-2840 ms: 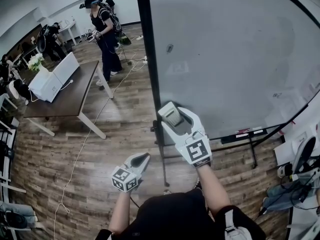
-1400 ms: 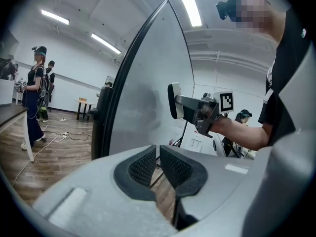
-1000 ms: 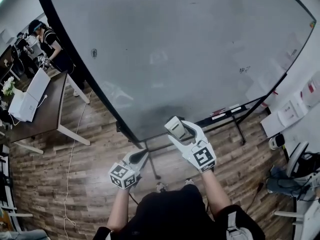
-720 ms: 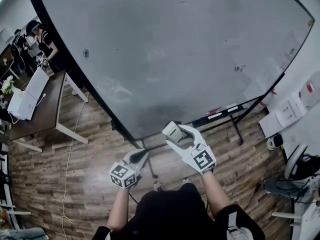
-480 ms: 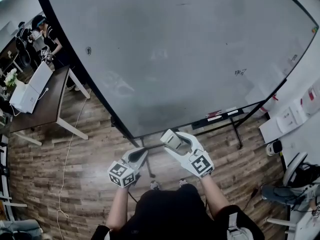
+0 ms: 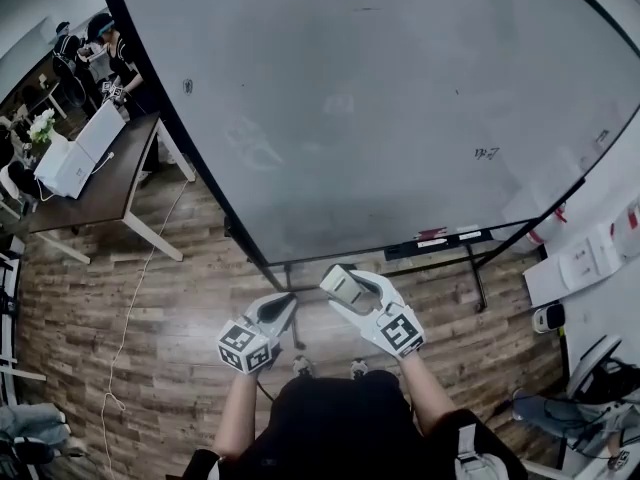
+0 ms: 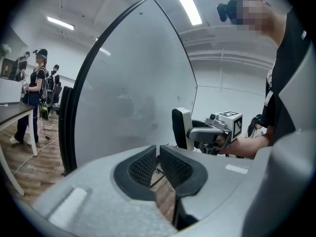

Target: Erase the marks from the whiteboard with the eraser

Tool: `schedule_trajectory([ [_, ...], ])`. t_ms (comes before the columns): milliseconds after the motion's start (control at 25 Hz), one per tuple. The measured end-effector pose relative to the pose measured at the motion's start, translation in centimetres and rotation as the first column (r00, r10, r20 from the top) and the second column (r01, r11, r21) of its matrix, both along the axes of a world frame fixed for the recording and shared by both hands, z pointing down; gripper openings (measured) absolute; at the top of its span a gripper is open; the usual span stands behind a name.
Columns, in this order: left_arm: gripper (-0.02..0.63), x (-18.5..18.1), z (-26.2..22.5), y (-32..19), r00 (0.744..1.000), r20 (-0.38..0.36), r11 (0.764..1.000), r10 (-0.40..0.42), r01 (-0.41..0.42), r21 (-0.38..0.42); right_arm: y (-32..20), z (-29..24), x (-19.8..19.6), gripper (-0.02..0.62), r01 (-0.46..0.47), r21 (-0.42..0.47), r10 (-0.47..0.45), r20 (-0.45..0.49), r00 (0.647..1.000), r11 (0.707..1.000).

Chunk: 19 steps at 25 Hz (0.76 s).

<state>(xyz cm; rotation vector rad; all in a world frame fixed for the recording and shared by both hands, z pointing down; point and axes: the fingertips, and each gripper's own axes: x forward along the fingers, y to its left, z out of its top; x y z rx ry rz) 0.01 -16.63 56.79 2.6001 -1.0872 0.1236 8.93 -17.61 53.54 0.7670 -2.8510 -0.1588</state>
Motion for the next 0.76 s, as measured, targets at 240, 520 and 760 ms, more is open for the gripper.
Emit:
schedule_trajectory([
  [240, 0.034, 1.0, 0.2, 1.2, 0.999, -0.001, 0.999, -0.048, 0.048, 0.000, 0.7, -0.1, 1.3, 0.258, 0.037, 0.018, -0.037, 0.017, 0.999, 0.999],
  [520, 0.034, 2.9, 1.0, 2.6, 0.995, -0.007, 0.995, -0.095, 0.095, -0.007, 1.7, 0.5, 3.0, 0.258, 0.082, 0.016, -0.083, 0.021, 0.996, 0.996],
  [760, 0.034, 4.3, 1.4, 3.6, 0.994, -0.009, 0.994, -0.111, 0.111, -0.009, 2.4, 0.9, 4.4, 0.258, 0.096, 0.017, -0.096, 0.012, 0.995, 0.995],
])
